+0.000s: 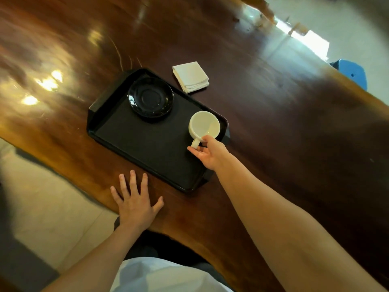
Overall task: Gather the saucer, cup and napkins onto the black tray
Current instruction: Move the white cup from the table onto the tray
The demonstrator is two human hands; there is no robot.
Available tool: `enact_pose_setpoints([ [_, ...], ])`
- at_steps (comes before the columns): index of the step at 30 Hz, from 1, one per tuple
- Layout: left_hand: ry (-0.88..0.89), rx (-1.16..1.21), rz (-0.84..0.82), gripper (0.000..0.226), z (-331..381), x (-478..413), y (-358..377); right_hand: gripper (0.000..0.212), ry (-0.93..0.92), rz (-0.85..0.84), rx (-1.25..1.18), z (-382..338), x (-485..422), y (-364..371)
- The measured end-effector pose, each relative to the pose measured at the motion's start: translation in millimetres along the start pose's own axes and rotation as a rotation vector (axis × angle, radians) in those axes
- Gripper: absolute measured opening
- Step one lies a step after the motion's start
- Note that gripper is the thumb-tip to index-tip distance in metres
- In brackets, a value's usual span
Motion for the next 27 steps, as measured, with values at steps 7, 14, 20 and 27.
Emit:
enact_pose_setpoints([
  [7,0.011,0.016,0.077,0.096,-3.0,-0.6,5.1,0.053,-0.007,-0.002,0.087,-1.9,-3.2,9.4],
  [14,-0.003,0.056,0.057,0.097,-4.1,-4.5,3.0,0.052,-0.026,0.052,0.126,-2.9,-8.9,12.2],
  [20,-0.094,0.086,0.066,0.109,-13.7,-16.0,-13.7,0.053,-0.077,0.084,0.52,-15.2,-15.3,7.0],
  [27,-0.214,0.088,0.023,0.118,-25.3,-31.5,-22.9,0.047,-0.455,0.346,0.894,-66.7,-27.8,18.9],
])
Point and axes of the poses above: each hand's wrist, its own x-axis away from the middle knuckle, its own y-axis out of the palm, z = x × y, the point moved 5 cm from there along -x, towards the middle knuckle, and after that the axes turned 9 degrees about -y, right-handed, at the moved point
